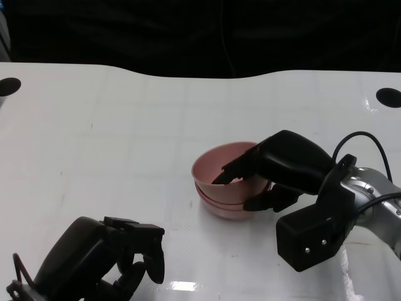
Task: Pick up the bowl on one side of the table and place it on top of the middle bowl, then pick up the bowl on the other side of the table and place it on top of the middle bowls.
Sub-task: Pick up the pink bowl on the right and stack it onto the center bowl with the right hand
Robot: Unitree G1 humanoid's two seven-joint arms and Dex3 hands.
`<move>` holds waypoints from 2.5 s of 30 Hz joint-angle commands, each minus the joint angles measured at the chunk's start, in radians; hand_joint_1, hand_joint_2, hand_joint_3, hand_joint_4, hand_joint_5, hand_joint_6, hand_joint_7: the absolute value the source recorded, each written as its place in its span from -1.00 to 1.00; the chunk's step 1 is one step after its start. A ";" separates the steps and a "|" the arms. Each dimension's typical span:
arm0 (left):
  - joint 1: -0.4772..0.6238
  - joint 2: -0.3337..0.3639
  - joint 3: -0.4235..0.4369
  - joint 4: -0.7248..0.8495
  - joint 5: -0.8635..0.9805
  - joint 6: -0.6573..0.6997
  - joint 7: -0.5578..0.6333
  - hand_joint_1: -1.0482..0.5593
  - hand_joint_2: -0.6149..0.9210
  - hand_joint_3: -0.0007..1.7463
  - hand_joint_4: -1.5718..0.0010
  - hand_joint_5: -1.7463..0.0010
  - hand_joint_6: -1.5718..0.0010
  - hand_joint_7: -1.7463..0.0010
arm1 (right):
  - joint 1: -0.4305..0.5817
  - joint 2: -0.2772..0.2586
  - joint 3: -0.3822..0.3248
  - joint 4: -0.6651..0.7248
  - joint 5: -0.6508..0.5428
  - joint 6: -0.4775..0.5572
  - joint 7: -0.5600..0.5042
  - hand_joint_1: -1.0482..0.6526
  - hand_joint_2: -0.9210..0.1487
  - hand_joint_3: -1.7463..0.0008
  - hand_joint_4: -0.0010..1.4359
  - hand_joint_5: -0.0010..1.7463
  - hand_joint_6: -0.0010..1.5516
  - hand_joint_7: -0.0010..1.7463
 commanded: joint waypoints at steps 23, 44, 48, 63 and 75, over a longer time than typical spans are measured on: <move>0.003 0.011 0.004 -0.003 0.004 0.006 -0.008 0.33 0.00 0.84 -0.20 -0.88 -0.18 -0.58 | 0.212 -0.116 -0.019 -0.305 -0.120 0.112 -0.104 -0.55 -1.00 0.71 -0.71 -1.00 -0.69 -1.00; 0.005 0.014 0.004 -0.008 -0.003 0.009 -0.013 0.35 -0.02 0.86 -0.20 -0.87 -0.19 -0.57 | 0.303 -0.148 -0.029 -0.369 -0.114 0.133 -0.093 -0.54 -1.00 0.69 -0.78 -0.99 -0.80 -1.00; 0.004 0.014 0.005 -0.005 -0.002 0.007 -0.010 0.34 -0.02 0.86 -0.20 -0.87 -0.19 -0.57 | 0.298 -0.148 -0.025 -0.362 -0.115 0.129 -0.089 -0.54 -1.00 0.71 -0.76 -0.98 -0.77 -0.98; 0.005 0.015 0.005 -0.007 -0.003 0.004 -0.011 0.35 -0.01 0.85 -0.21 -0.87 -0.19 -0.56 | 0.301 -0.151 -0.019 -0.375 -0.117 0.141 -0.034 -0.55 -1.00 0.71 -0.71 -0.95 -0.66 -0.95; 0.003 0.014 0.004 -0.011 0.000 0.011 -0.013 0.37 -0.02 0.86 -0.22 -0.86 -0.20 -0.55 | 0.299 -0.160 -0.019 -0.379 -0.122 0.138 -0.030 -0.56 -1.00 0.69 -0.67 -0.93 -0.61 -0.94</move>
